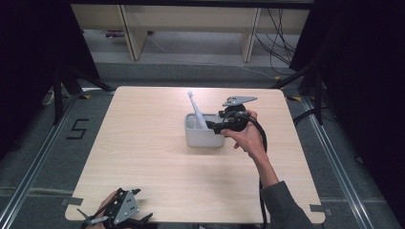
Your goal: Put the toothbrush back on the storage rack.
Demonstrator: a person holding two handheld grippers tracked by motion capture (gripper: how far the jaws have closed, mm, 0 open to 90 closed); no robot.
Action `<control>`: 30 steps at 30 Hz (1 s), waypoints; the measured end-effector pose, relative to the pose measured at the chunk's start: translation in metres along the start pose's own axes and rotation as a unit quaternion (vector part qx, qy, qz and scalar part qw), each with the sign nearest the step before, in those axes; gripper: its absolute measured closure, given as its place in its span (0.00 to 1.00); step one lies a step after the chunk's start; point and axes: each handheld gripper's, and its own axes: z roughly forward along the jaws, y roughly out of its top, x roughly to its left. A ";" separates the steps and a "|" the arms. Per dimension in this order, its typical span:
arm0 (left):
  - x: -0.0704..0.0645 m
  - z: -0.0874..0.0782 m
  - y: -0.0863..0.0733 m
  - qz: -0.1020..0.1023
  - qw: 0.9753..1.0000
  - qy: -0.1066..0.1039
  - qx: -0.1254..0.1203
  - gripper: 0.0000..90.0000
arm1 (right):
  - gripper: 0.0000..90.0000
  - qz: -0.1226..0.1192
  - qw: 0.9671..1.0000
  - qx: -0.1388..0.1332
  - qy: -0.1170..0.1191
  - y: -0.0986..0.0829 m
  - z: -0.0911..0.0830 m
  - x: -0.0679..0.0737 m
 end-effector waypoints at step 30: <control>-0.001 -0.001 0.001 0.002 1.000 0.001 -0.002 0.17 | 0.31 0.022 0.999 -0.023 -0.012 -0.028 -0.022 -0.002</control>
